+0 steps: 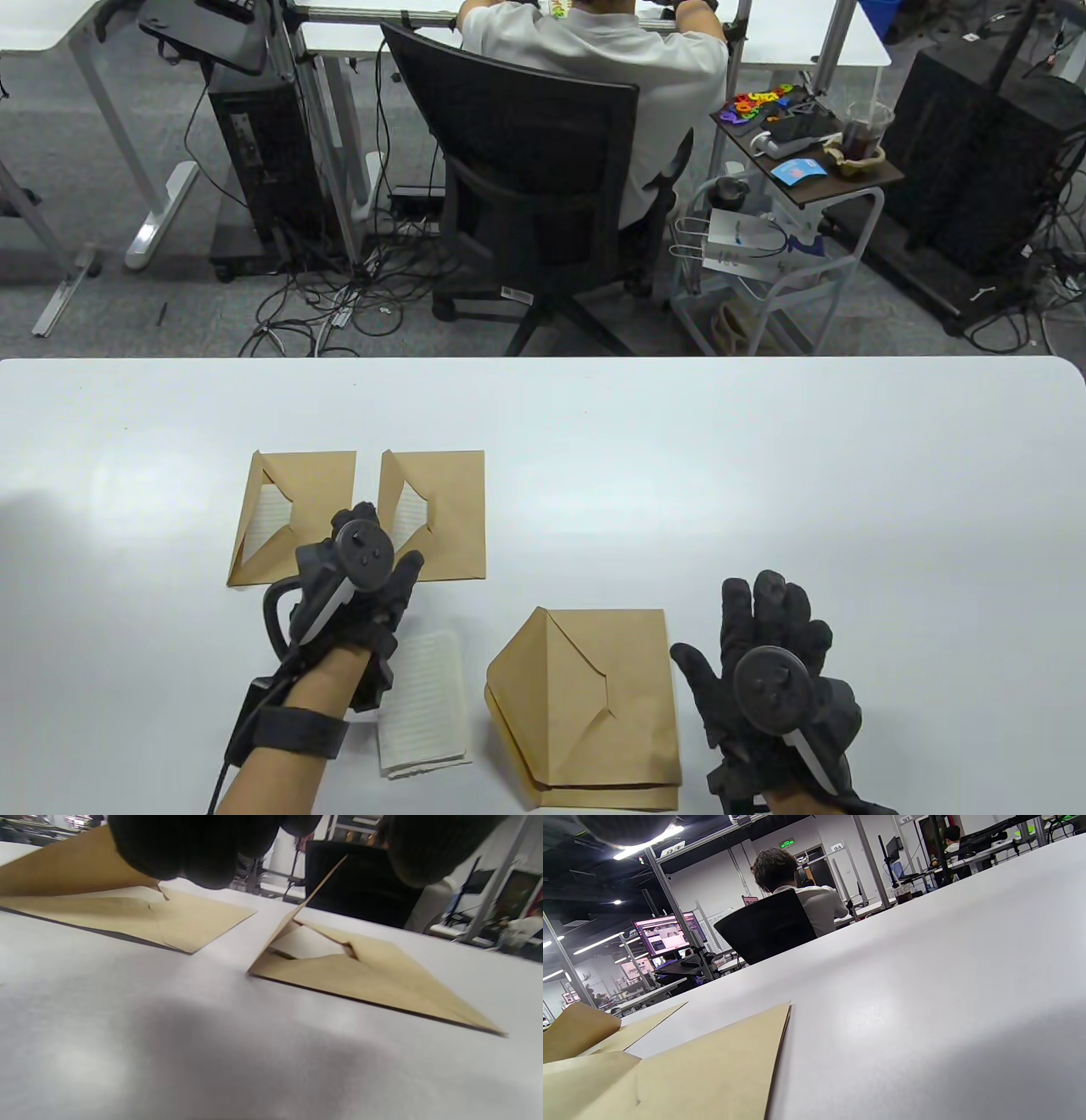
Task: Pull paper from envelopes and stack
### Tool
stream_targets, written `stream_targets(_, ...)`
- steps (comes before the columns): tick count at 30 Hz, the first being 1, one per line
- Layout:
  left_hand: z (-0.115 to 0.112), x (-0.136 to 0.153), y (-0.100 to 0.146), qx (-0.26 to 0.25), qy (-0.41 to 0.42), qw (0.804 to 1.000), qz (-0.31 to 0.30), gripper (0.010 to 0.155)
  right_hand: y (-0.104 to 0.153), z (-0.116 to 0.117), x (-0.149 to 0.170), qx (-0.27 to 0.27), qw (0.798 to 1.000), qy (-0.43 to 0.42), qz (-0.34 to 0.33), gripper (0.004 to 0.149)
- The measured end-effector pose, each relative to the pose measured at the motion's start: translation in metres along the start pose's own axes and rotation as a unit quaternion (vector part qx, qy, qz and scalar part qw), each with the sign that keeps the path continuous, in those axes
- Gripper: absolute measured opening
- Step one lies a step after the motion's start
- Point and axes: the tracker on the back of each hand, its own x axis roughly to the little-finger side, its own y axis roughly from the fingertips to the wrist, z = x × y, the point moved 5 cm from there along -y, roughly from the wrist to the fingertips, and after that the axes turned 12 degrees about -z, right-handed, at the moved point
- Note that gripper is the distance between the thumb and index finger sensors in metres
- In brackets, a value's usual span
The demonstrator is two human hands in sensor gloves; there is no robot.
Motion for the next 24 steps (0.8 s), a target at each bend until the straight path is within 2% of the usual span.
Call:
stream_targets(3, -0.006, 0.001, -0.018, 0.021, -0.031, 0.999, 0.034, 0.091, 0.0, 0.001, -0.002, -0.001, 1.0, -0.002, -0.005, 0.087)
stream_targets(8, -0.024, 0.005, -0.031, 0.045, -0.039, 0.997, 0.056, 0.086, 0.001, 0.003, -0.005, -0.005, 1.0, -0.004, -0.012, 0.086)
stream_targets(13, -0.029, -0.003, -0.032, 0.032, -0.096, 0.993, 0.056, 0.077, 0.001, 0.004, -0.007, -0.01, 1.0, -0.003, -0.015, 0.086)
stream_targets(24, -0.023, 0.002, -0.031, 0.018, -0.111, 0.99, 0.088, 0.056, 0.001, 0.006, -0.006, -0.017, 1.0, -0.017, -0.009, 0.084)
